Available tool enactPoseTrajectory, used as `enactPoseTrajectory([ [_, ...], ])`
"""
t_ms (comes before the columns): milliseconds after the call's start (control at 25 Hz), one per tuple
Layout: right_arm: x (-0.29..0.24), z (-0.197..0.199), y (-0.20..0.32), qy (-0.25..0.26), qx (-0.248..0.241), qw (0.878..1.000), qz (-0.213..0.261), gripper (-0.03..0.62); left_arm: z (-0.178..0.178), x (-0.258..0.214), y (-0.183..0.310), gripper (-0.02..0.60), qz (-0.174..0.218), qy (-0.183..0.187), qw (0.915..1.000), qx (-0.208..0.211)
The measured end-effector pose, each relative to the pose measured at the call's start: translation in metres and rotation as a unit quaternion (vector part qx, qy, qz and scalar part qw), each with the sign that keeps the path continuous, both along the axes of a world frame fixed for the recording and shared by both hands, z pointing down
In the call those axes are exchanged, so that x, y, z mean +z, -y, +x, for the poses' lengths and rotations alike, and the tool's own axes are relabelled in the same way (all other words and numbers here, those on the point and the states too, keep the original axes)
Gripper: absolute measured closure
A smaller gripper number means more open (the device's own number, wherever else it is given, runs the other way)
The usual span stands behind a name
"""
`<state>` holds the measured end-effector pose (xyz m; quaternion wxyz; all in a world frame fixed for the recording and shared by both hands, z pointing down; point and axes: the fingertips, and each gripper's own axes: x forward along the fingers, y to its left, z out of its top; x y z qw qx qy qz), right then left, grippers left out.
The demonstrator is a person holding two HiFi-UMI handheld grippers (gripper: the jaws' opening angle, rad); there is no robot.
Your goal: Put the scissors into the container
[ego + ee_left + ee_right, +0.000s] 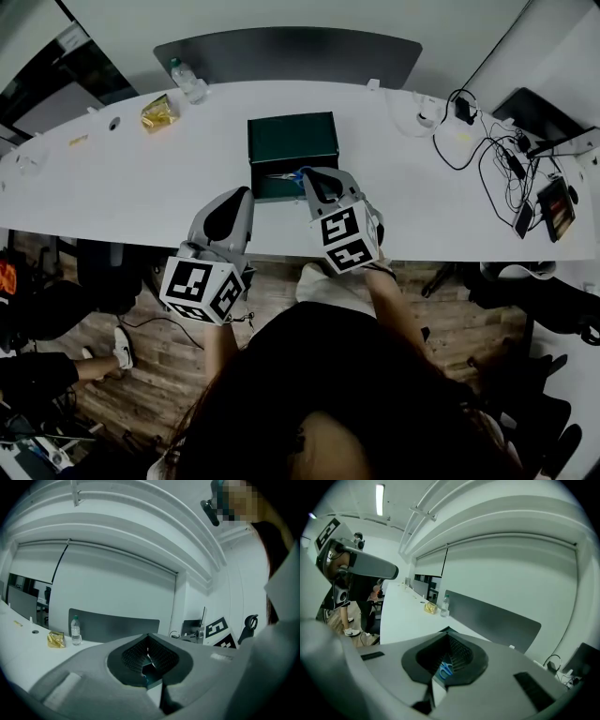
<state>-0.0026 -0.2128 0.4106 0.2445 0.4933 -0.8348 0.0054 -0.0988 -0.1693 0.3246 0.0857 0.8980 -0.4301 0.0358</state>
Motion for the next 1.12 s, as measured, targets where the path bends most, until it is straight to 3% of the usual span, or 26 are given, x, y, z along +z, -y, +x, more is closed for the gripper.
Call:
enactPoseTrajectory([
  [680,-0.052,-0.005,-0.066,0.069,0.021,0.996,0.060,0.585,-0.008,-0.008,-0.050,0.571,0.017,0.006,0.9998,0.010],
  [920,-0.058,-0.008,-0.090,0.075,0.026,0.994,0.070,0.585,-0.012,-0.007,-0.068,0.571,0.026,0.027,0.9993,0.006],
  [1120,-0.058,-0.007,-0.105,0.075,0.030,0.994,0.069,0.585,-0.012,-0.009,-0.082,0.571,0.029,0.019,0.9994,0.010],
])
